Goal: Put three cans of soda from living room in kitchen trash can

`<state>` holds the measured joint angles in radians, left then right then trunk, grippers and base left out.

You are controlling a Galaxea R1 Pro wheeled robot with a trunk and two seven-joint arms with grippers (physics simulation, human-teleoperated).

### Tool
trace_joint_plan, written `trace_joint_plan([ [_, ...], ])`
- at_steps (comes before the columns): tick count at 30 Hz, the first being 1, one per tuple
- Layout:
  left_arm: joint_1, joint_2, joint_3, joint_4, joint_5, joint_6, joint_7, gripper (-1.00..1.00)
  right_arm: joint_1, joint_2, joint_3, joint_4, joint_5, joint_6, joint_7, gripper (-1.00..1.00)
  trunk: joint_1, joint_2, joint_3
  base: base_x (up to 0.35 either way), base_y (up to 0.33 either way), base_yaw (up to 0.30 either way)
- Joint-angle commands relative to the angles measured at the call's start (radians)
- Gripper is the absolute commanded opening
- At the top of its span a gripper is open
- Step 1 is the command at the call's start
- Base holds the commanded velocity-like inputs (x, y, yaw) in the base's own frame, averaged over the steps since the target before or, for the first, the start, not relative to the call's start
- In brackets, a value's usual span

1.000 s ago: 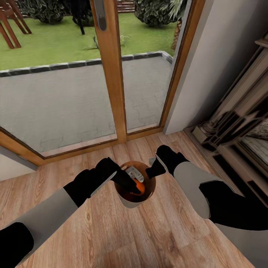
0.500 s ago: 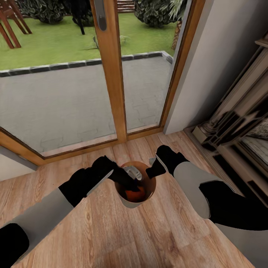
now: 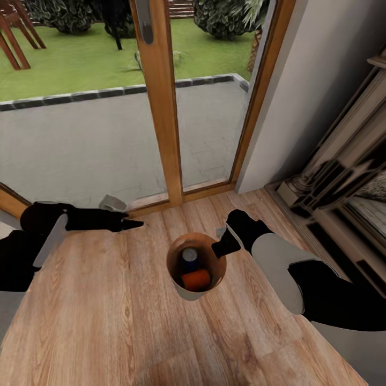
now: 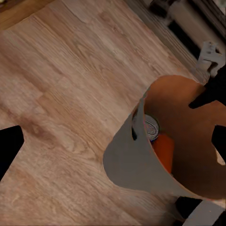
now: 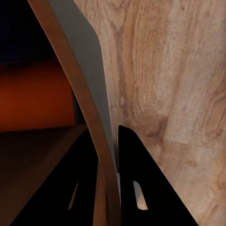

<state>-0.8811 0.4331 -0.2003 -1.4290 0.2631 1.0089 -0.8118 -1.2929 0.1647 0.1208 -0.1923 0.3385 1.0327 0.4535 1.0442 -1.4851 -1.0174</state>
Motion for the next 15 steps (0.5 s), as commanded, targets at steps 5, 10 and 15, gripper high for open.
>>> trace_joint_plan([
  [5, 0.159, 0.01, 0.122, 0.062, -0.076, -0.156, 0.102, 1.0, 0.0, -0.019, -0.017, 0.0, -0.035, 0.006, 0.005, -1.0, 0.0, 0.0, 0.0, 0.0, 0.0, 0.0],
  [10, 0.292, -0.006, 0.14, 0.216, -0.127, -0.404, 0.237, 1.0, 0.0, -0.093, -0.023, -0.001, -0.04, 0.007, 0.007, -1.0, 0.0, 0.0, 0.0, 0.0, 0.0, 0.0],
  [15, 0.375, -0.076, 0.144, 0.253, -0.138, -0.532, 0.271, 1.0, 0.0, -0.205, -0.027, 0.002, -0.046, 0.007, 0.024, -1.0, 0.011, -0.021, -0.009, 0.0, 0.0, 0.0],
])
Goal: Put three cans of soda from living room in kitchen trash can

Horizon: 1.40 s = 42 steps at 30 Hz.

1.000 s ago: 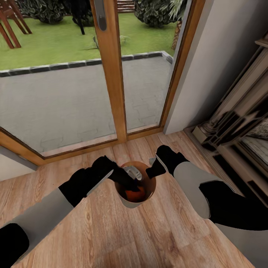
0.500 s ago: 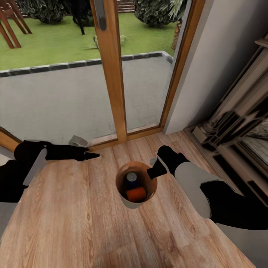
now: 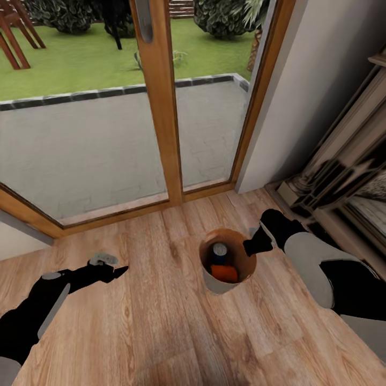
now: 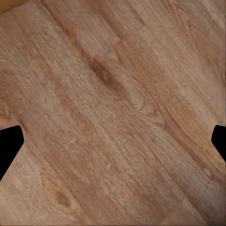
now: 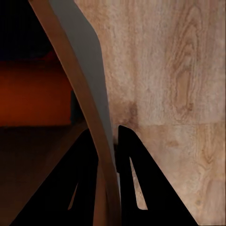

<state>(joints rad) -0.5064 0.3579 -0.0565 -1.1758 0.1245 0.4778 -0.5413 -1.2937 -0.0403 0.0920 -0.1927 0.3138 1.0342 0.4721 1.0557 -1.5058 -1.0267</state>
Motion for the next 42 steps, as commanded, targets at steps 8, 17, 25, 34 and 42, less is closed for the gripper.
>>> trace_joint_plan([
  [8, 0.113, -0.014, 0.0, -0.017, 0.004, -0.105, 0.043, 1.0, 0.001, -0.034, -0.005, 0.006, -0.023, 0.006, 0.008, -1.0, 0.031, -0.056, -0.025, 0.0, 0.0, 0.0],
  [17, 0.131, -0.035, -0.001, -0.006, -0.005, -0.127, 0.053, 1.0, 0.007, -0.039, -0.024, 0.029, -0.022, -0.005, 0.007, -1.0, 0.065, -0.119, -0.053, 0.0, 0.0, 0.0],
  [25, 0.132, -0.046, -0.001, 0.02, -0.005, -0.145, 0.066, 1.0, 0.014, -0.039, -0.024, 0.032, -0.022, -0.006, 0.007, -1.0, 0.096, -0.175, -0.078, 0.0, 0.0, 0.0],
  [34, 0.132, -0.047, -0.002, 0.024, -0.006, -0.146, 0.062, 1.0, 0.016, -0.038, -0.025, 0.031, -0.022, -0.008, 0.007, -1.0, 0.13, -0.238, -0.107, 0.0, 0.0, 0.0],
  [42, 0.132, -0.047, -0.004, 0.037, -0.006, -0.147, 0.065, 1.0, 0.016, -0.036, -0.023, 0.03, -0.021, -0.008, 0.007, -1.0, 0.161, -0.294, -0.132, 0.0, 0.0, 0.0],
])
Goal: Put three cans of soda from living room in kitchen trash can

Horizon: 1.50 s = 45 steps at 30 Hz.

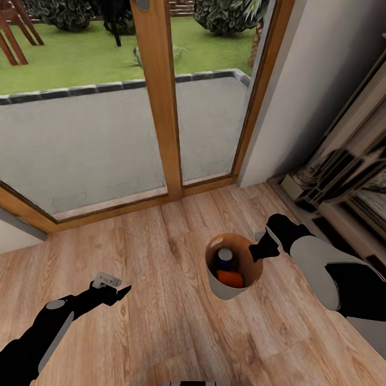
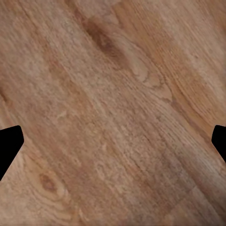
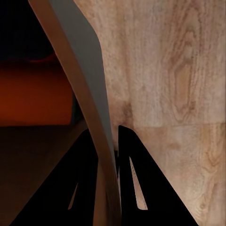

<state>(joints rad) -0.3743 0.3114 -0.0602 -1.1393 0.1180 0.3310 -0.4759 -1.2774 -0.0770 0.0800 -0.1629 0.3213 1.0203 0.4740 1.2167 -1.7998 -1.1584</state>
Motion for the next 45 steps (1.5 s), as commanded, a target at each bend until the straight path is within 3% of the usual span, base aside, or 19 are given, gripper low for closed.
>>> trace_joint_plan([
  [1, 0.0, 0.0, 0.0, 0.001, 0.0, -0.001, 0.0, 1.0, 0.0, 0.0, -0.011, 0.0, -0.028, 0.006, 0.005, -1.0, 0.004, -0.007, -0.003, 0.0, 0.0, 0.0],
  [45, 0.0, 0.0, -0.006, 0.038, -0.001, -0.018, 0.002, 1.0, 0.013, 0.001, -0.011, -0.006, -0.025, -0.006, 0.005, -1.0, 0.172, -0.315, -0.141, 0.0, 0.0, 0.0],
])
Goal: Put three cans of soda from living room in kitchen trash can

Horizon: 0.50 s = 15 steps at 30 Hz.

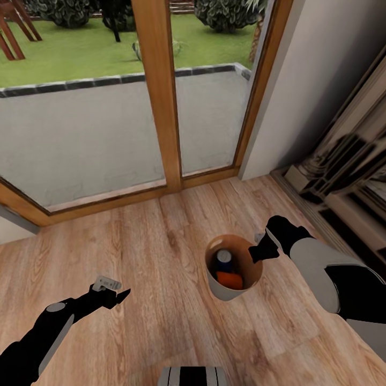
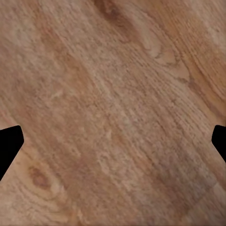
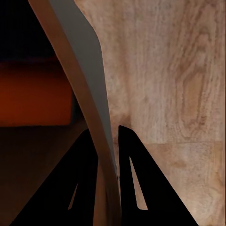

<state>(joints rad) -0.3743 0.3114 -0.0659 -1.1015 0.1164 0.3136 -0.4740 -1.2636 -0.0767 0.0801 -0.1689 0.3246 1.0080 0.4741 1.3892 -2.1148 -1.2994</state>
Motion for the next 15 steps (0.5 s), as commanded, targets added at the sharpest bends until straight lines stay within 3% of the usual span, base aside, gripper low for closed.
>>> trace_joint_plan([
  [1, 0.0, 0.0, 0.0, 0.0, 0.0, 0.0, 0.0, 1.0, 0.0, 0.0, -0.011, 0.0, -0.029, 0.006, 0.004, -1.0, 0.004, -0.007, -0.003, 0.0, 0.0, 0.0],
  [10, 0.0, 0.0, 0.0, 0.0, 0.001, -0.001, 0.0, 1.0, 0.0, -0.001, -0.011, -0.004, -0.029, 0.006, 0.004, -1.0, 0.038, -0.07, -0.031, 0.0, 0.0, 0.0],
  [15, 0.0, 0.0, 0.0, 0.0, 0.004, -0.032, -0.005, 1.0, 0.0, -0.001, -0.011, -0.006, -0.029, 0.006, 0.004, -1.0, 0.038, -0.07, -0.031, 0.0, 0.0, 0.0],
])
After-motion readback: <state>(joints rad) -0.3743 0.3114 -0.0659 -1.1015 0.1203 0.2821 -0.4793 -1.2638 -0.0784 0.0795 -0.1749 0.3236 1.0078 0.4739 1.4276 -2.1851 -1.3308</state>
